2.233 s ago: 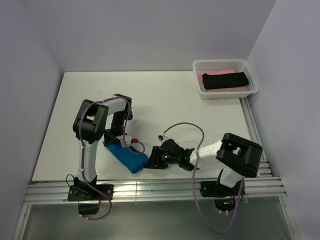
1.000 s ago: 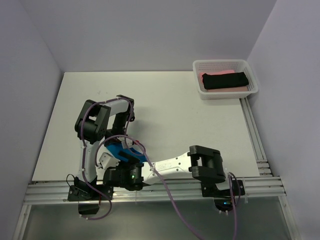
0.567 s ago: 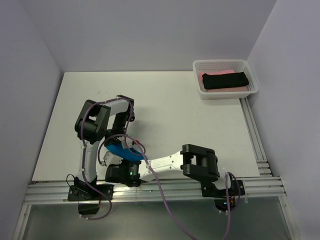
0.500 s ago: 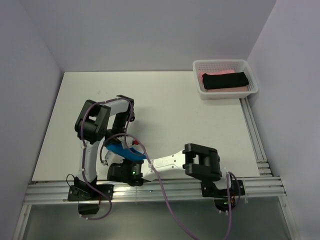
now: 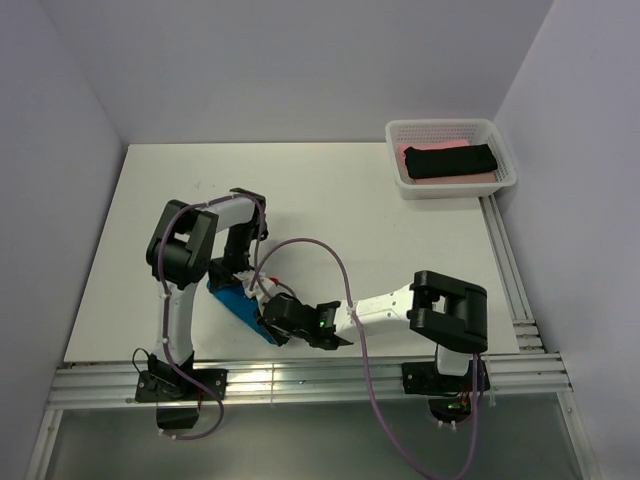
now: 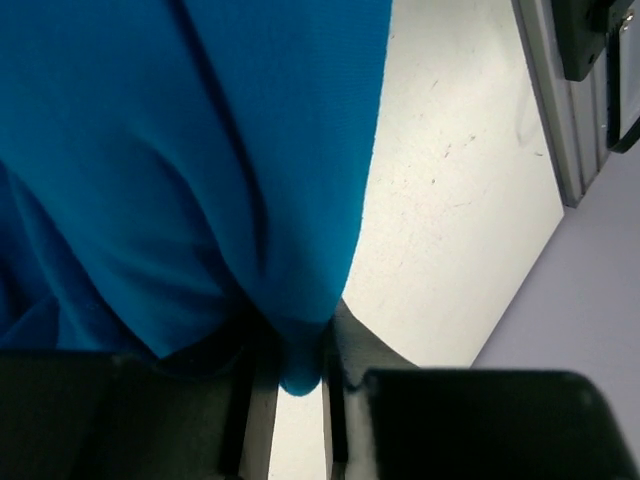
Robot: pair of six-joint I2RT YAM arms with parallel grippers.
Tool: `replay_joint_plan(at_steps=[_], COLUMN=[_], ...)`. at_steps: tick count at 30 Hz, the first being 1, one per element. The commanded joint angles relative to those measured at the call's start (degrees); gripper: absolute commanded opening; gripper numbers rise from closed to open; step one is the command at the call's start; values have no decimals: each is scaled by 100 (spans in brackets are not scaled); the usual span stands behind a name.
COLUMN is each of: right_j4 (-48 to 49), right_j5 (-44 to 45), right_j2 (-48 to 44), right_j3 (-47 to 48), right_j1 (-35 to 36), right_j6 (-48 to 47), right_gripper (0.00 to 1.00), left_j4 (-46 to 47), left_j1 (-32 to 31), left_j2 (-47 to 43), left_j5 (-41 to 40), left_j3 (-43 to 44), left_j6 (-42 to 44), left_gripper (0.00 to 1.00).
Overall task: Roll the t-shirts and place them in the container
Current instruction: Roll the tshirt
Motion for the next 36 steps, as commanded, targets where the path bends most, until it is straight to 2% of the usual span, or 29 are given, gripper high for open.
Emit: replay_joint_plan(at_steps=[1,5,10,12,20,21,22,28,32,36], right_j4=[227,307,272,255,281,298,290,404,500,588], right_j5=[-1003,-1311,-1425,-1443,-1566,-1566,-1575,-1706,-1847,-2101], right_j2=[-104,1,125,160,204,204,212,256,283,344], right_j3=[-213,-196,-117,-91,-125,-143,-143,-222,-327,-371], right_j1=[-41,-103,-138,-138,-130,-138,-138,-191,-296,-419], right_j6=[327,336,275,248,178,169,169,195,239,318], right_gripper=[0,0,0,0,0,0,0,0,0,0], left_j4=[1210,1210,1210,1219,1210,1210,1210,1210,1210,1210], left_j1=[98,195,397,450,809,862,915,1495,2224,3076], left_j2=[-177,-457,-687,-757,-880,-880,-889,-1161,-1398,-1828], left_j5=[235,438,772,851,1440,1492,1571,2318,2871,3766], left_j3=[82,223,276,267,565,601,705,865,830,593], left_j6=[488,620,743,752,769,787,778,1085,1428,1814], left_gripper=[27,39,45,53,56,66,68,69,69,69])
